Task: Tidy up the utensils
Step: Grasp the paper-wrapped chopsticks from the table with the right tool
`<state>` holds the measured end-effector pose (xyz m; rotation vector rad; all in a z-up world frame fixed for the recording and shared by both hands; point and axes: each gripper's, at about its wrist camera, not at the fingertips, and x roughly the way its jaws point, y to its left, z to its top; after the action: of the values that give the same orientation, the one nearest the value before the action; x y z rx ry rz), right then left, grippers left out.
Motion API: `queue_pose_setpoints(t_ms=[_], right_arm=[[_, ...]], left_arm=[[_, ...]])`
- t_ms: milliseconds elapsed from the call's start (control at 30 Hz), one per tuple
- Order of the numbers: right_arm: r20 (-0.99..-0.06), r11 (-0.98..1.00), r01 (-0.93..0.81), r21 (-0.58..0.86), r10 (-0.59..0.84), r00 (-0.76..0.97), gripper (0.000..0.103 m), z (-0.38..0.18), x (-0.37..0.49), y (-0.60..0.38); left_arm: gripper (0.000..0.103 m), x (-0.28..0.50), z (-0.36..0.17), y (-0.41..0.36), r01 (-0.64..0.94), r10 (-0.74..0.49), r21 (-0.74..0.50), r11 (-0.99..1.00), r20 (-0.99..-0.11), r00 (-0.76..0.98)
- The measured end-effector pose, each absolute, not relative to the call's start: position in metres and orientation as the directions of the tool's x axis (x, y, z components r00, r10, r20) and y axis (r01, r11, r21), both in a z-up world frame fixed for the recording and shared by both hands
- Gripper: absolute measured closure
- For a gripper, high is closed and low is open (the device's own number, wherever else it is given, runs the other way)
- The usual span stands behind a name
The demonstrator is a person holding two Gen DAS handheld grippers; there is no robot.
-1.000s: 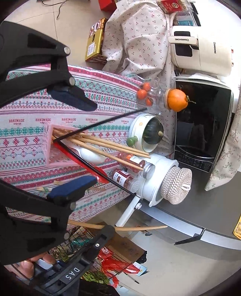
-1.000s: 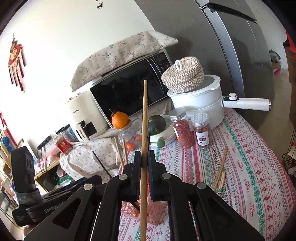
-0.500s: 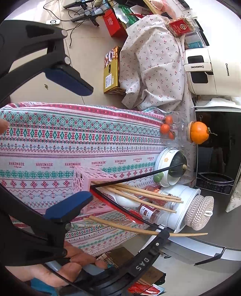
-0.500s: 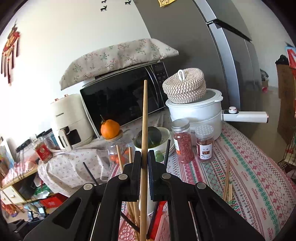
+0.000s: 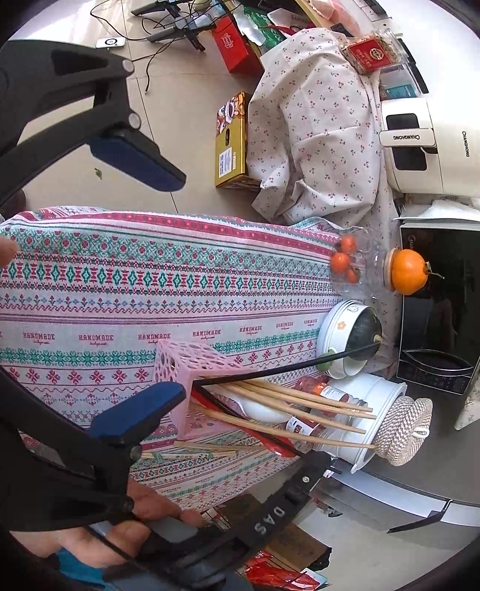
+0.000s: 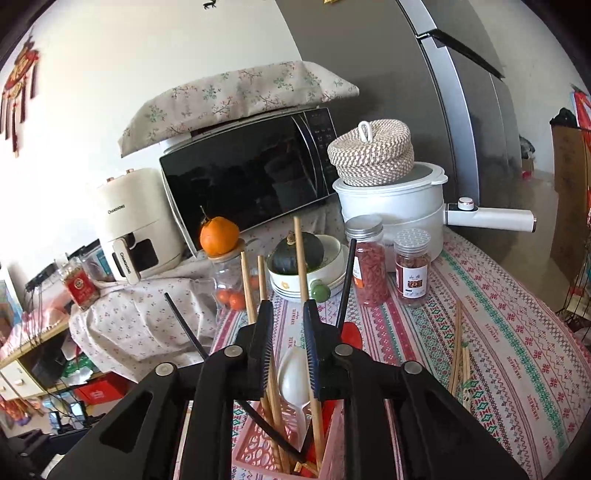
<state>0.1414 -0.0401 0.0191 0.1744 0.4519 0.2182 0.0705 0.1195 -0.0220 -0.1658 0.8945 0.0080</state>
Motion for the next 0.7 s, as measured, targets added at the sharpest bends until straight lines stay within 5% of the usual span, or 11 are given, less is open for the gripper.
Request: queue_pose_setpoints(t_ms=[167,700], right_arm=[[-0.438,0.942,-0.2,0.271,0.305,0.846,0.05,0.035,0.129,-0.069],[-0.735,0.98,-0.04,0.197,0.175,0.655,0.037,0.003,0.147,-0.191]], left_arm=[[0.001,0.068,-0.026,0.107,-0.044,-0.095,-0.153,0.987,-0.783,0.615],[0.001,0.061,-0.037,0.037,0.11,-0.132,-0.084,0.99,-0.814,0.565]])
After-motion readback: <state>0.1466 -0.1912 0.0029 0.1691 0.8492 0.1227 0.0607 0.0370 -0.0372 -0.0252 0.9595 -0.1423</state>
